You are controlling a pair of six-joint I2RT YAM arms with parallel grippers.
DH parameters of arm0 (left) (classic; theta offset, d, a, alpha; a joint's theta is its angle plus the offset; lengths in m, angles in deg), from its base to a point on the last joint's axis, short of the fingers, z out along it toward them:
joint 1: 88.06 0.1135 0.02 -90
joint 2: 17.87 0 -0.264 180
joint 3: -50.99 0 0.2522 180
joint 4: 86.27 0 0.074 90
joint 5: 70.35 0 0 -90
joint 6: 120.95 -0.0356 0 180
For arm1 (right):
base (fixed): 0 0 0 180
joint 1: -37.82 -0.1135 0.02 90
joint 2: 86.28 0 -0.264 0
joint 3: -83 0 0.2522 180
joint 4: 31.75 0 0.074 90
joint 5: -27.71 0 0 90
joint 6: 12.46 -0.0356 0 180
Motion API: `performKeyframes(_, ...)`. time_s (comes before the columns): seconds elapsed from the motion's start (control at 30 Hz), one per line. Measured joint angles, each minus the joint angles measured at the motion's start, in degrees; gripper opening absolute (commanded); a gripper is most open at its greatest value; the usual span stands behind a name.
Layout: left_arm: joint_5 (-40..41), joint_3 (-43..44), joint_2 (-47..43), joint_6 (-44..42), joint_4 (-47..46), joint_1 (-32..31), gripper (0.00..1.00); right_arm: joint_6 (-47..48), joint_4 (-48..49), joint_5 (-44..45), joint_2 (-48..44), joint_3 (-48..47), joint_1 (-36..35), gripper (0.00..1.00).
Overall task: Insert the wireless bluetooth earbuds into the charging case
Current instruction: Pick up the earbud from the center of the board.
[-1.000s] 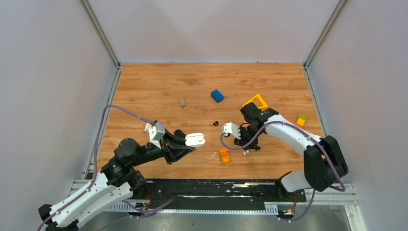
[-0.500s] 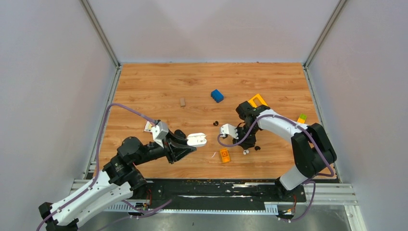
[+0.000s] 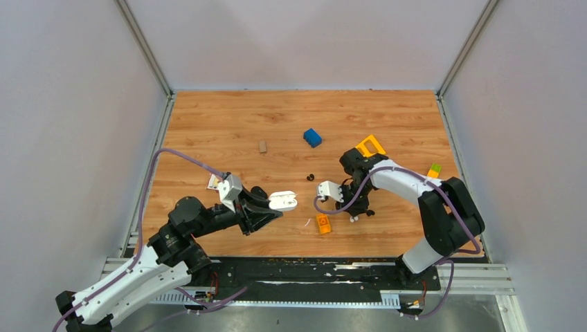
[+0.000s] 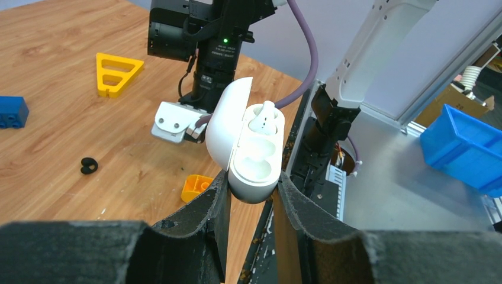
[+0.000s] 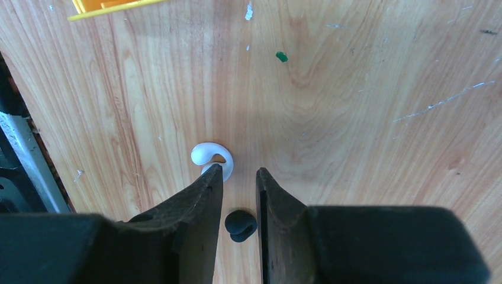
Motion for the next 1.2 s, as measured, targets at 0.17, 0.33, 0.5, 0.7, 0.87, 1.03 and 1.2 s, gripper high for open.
performKeyframes(0.17,0.0,-0.02,-0.24,0.13,-0.02,0.0,0.0,0.09,-0.17,-0.07,-0.66,0.44,0.0,0.28)
performKeyframes(0.33,0.0,-0.2,-0.66,0.26,-0.07,0.0,0.0,0.37,-1.44,-0.04,-1.95,1.25,0.0,0.28)
performKeyframes(0.5,0.0,-0.63,-1.07,0.66,-0.13,0.0,0.0,0.48,-2.64,-0.07,-2.51,2.03,0.0,0.28)
performKeyframes(0.7,0.0,-0.79,-1.62,0.92,-0.11,0.0,0.0,0.5,-3.37,-0.87,-3.13,2.27,0.0,0.27)
performKeyframes(0.87,0.02,-0.96,-1.66,1.11,-0.28,0.0,0.0,0.48,-4.02,-2.43,-3.28,2.27,0.0,0.27)
performKeyframes(1.03,0.02,-1.09,-1.81,1.22,-0.42,0.0,0.0,0.46,-4.9,-3.52,-3.28,2.05,0.0,0.27)
performKeyframes(1.2,0.07,-1.09,-2.36,1.25,-0.44,0.0,0.0,0.48,-6.29,-4.22,-2.6,-0.9,0.0,0.27)
